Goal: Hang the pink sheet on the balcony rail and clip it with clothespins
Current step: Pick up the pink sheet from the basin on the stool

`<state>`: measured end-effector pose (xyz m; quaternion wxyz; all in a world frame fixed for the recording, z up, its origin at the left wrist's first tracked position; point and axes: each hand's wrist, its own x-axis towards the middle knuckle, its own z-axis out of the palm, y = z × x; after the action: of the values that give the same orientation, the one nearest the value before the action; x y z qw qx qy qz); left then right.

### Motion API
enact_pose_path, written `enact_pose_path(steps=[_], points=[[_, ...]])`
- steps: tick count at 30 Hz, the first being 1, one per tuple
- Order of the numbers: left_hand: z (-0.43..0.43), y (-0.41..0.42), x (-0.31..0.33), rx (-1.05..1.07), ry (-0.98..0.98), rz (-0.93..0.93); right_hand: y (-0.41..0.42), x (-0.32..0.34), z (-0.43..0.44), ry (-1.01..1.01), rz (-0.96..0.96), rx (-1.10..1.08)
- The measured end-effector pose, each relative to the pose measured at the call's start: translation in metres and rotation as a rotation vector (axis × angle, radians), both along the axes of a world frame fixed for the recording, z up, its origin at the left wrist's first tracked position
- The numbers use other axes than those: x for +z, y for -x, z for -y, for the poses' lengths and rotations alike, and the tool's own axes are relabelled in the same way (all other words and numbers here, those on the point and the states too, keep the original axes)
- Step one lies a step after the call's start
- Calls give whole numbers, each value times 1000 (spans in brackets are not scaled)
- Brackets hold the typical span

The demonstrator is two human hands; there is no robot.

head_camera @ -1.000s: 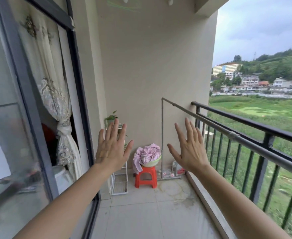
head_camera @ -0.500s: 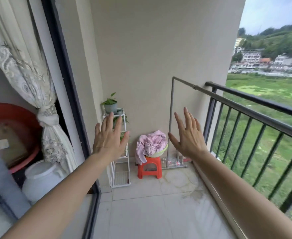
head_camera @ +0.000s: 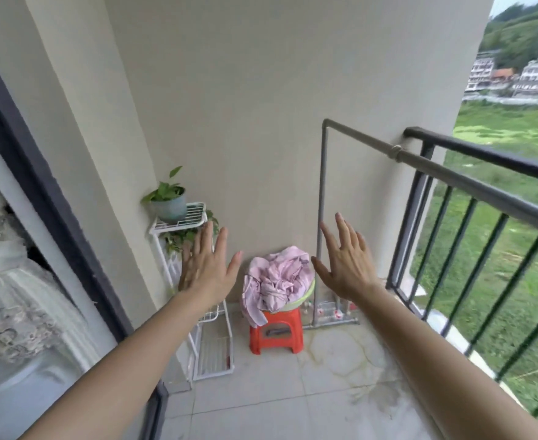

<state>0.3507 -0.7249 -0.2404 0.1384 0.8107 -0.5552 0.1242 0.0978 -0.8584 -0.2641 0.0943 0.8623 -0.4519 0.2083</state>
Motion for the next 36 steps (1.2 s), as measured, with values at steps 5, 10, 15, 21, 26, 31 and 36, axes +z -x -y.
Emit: enact_pose_path(steps=[5, 10, 15, 21, 26, 31, 36], points=[[110, -44, 15, 36, -33, 10, -40, 15, 128, -70, 3, -19], [195, -97, -1, 52, -43, 13, -87, -3, 217, -111, -15, 15], [287, -147, -49, 32, -80, -46, -140, -51, 297, -206, -78, -9], [407, -215, -114, -52, -209, -191, -210, -101, 399, -347, -201, -63], [494, -257, -173, -107, -375, -312, -258, -141, 478, -497, -276, -143], [543, -262, -255, -116, -483, -500, -279, -222, 512, -664, -255, -198], [546, -249, -401, -31, -593, -766, -279, -355, 509, -879, -299, -215]])
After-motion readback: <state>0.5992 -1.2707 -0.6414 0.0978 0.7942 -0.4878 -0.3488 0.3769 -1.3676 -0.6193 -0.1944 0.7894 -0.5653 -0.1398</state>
